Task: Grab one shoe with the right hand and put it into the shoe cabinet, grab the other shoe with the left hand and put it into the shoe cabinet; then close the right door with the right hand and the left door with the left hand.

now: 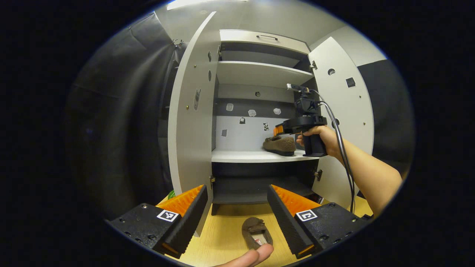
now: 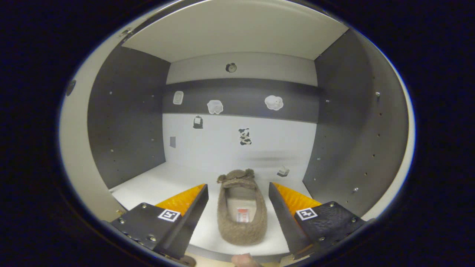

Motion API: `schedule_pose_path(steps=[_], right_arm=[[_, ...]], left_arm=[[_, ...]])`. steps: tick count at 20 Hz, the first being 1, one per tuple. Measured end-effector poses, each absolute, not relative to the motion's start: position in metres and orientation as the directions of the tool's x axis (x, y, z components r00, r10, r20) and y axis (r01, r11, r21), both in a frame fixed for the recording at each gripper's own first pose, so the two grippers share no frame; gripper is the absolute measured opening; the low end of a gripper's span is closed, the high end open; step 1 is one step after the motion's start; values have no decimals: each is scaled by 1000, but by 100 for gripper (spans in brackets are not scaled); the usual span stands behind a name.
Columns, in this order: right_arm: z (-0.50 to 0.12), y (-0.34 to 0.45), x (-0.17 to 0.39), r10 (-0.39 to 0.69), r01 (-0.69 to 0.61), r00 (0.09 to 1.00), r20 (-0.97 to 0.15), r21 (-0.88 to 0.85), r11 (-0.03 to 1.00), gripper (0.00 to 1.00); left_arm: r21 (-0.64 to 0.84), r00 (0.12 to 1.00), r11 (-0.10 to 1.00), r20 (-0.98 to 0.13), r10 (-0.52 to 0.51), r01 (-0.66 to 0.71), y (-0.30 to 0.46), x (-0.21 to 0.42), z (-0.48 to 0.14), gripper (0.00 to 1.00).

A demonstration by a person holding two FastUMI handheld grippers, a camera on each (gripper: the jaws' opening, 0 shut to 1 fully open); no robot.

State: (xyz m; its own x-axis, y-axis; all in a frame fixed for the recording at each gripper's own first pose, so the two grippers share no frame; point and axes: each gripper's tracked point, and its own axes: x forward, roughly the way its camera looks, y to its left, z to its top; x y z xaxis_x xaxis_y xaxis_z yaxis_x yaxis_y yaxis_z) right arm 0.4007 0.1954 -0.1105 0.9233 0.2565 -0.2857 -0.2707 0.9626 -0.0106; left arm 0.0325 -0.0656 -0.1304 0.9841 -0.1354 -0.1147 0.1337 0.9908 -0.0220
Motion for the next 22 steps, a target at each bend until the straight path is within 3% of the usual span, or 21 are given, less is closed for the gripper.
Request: schedule_pose_path(steps=[6,13,22], right_arm=[[-75,174,280,276,-270,942,-193,56,961,98],[-67,126,118,229,-216,964,-136,102,971,97],[-118,96,28,238,-224,964,-116,123,967,97]], left_arm=[[-71,975,984,-139,-175,166,-78,27,-149,98],[-127,940,971,-254,-229,203,-100,35,-210,99],[-114,835,973,-500,-230,199,-113,58,-341,100]])
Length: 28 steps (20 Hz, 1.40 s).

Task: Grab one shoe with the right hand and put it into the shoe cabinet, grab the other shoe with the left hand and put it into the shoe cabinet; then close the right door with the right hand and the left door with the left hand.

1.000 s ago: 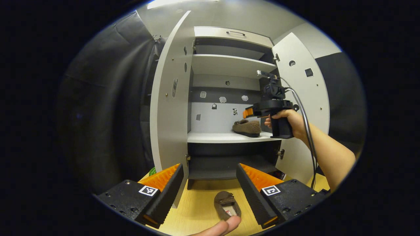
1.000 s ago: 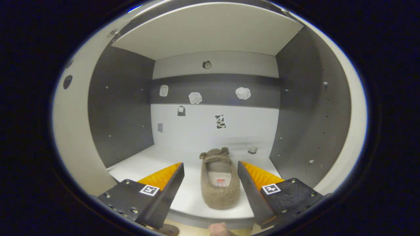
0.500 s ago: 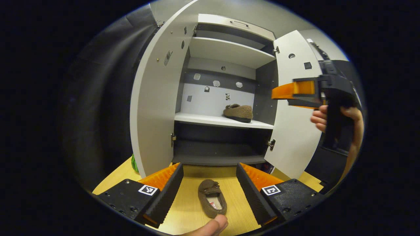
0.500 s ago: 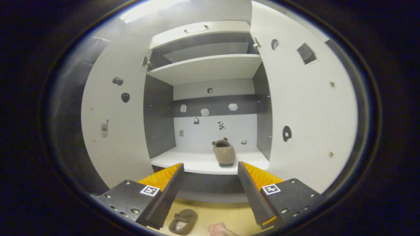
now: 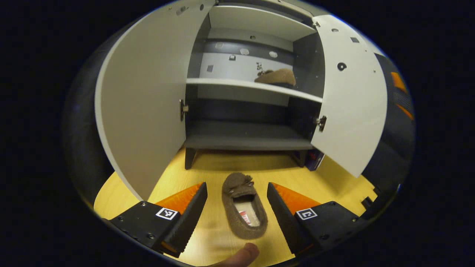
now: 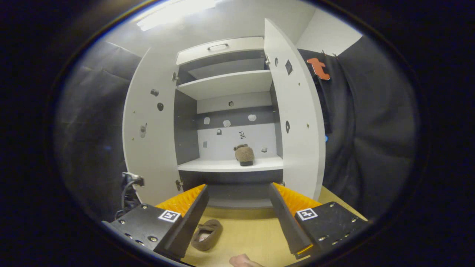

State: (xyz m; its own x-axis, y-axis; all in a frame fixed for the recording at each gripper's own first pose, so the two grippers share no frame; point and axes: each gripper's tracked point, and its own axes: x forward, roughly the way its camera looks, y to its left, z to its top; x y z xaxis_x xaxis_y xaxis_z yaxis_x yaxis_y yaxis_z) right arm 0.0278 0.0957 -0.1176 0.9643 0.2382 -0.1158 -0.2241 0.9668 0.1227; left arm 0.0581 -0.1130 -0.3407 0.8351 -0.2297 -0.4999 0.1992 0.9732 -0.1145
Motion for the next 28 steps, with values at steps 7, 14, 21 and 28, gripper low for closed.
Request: schedule_pose_path(steps=[7,14,21,28], right_arm=[[-144,78,18,217,-204,966,-138,99,974,98],[-159,76,10,249,-228,953,-174,131,965,96],[-163,62,3,227,-210,959,-169,115,971,98],[-169,47,-1,214,-194,961,-173,126,973,96]], left_arm=[[-119,711,979,-674,-202,166,-105,63,-425,98],[-83,689,984,-705,-168,156,-95,82,-453,82],[-141,683,976,-698,-217,166,-114,86,-459,6],[-133,787,970,-567,-244,206,-130,76,-397,1]])
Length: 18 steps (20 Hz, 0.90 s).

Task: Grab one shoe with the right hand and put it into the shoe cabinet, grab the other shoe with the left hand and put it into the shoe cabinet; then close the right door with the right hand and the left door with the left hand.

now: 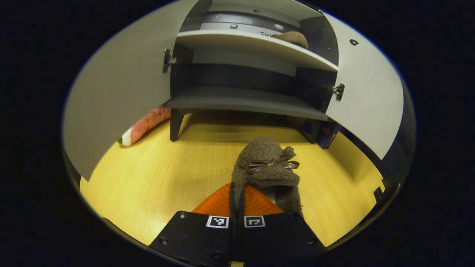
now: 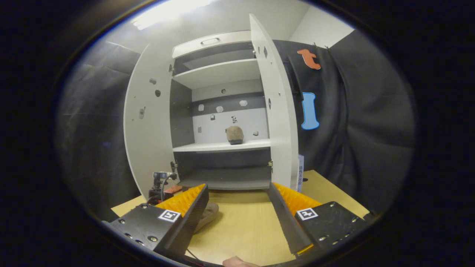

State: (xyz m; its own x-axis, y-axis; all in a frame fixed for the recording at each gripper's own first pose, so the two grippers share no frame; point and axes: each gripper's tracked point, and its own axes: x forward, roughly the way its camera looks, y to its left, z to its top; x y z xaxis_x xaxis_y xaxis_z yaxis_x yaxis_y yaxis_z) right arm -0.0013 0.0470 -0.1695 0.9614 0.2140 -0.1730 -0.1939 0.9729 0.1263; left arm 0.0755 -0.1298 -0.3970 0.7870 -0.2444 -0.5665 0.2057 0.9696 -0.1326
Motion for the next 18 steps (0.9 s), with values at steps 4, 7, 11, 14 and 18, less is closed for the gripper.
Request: schedule_pose_path(steps=[4,7,11,14,18], right_arm=[[-170,40,-5,205,-187,965,-163,121,975,98],[-170,41,-10,214,-196,965,-155,122,973,98],[-168,40,-15,225,-211,964,-142,111,971,96],[-162,37,-18,232,-215,965,-122,133,967,98],[-157,30,-21,229,-212,968,-100,154,965,96]], left_arm=[[-90,870,968,-426,-248,232,-135,74,-316,1],[-110,906,961,-321,-277,254,-142,76,-253,1],[-113,934,953,-198,-299,281,-143,77,-175,0],[-106,947,954,-134,-294,281,-140,83,-131,0],[-117,950,950,-83,-301,290,-139,105,-83,0]])
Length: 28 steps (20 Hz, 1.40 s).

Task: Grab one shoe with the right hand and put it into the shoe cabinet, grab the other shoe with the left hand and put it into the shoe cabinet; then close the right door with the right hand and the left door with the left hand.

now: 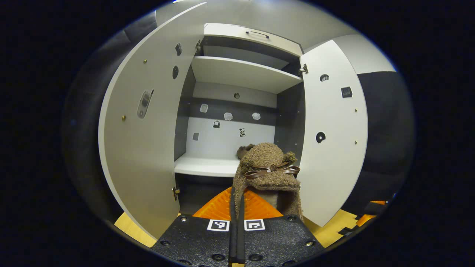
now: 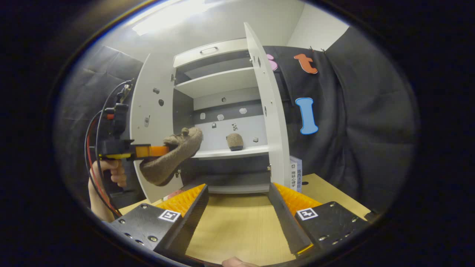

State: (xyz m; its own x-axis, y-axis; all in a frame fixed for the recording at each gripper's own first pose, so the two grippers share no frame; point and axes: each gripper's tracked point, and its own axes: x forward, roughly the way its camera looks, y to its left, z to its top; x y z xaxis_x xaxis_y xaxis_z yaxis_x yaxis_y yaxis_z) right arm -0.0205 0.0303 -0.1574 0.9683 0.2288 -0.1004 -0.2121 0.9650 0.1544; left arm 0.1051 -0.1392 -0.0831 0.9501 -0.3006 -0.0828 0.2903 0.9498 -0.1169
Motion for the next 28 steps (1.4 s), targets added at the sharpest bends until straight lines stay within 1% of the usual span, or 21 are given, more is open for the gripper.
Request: schedule_pose_path(steps=[6,7,8,11,13,14,19,22,23,25,26,27,28], right_arm=[[-159,27,-22,240,-219,966,-101,184,958,96],[-156,28,-23,249,-228,964,-94,191,955,96],[-154,31,-24,257,-236,962,-87,194,952,98],[-151,31,-27,269,-254,960,-72,173,952,98],[-147,33,-28,270,-258,961,-58,162,953,98],[-145,33,-30,273,-262,961,-49,156,952,98],[-135,40,-33,293,-290,956,6,158,944,98],[-132,42,-29,294,-295,955,28,161,942,98],[-132,43,-28,289,-290,957,31,158,944,98],[-132,43,-27,284,-286,958,31,144,947,98],[-132,44,-26,285,-286,958,31,137,948,96],[-132,44,-27,285,-287,958,31,131,949,96],[-132,43,-26,286,-288,958,33,125,950,98]], left_arm=[[-150,946,942,-82,-315,300,-151,182,-43,0],[-143,951,946,-63,-303,292,-150,199,-35,0],[-132,954,950,-57,-293,284,-150,214,-30,0],[-127,965,961,-64,-255,246,-152,258,-24,0],[-83,976,976,-73,-207,201,-147,290,-24,0],[-64,981,983,-88,-175,170,-142,308,-27,0],[-108,981,993,-184,-64,44,-126,372,-74,1],[-166,983,986,-179,-44,13,-118,392,-82,0],[-183,987,983,-160,-31,1,-114,400,-84,2],[-186,980,982,-197,-19,-18,-109,410,-102,1],[-186,975,982,-222,-21,-21,-108,411,-112,1],[-187,973,982,-231,-30,-14,-108,413,-115,1],[-202,977,979,-207,-41,-1,-109,417,-112,1]])
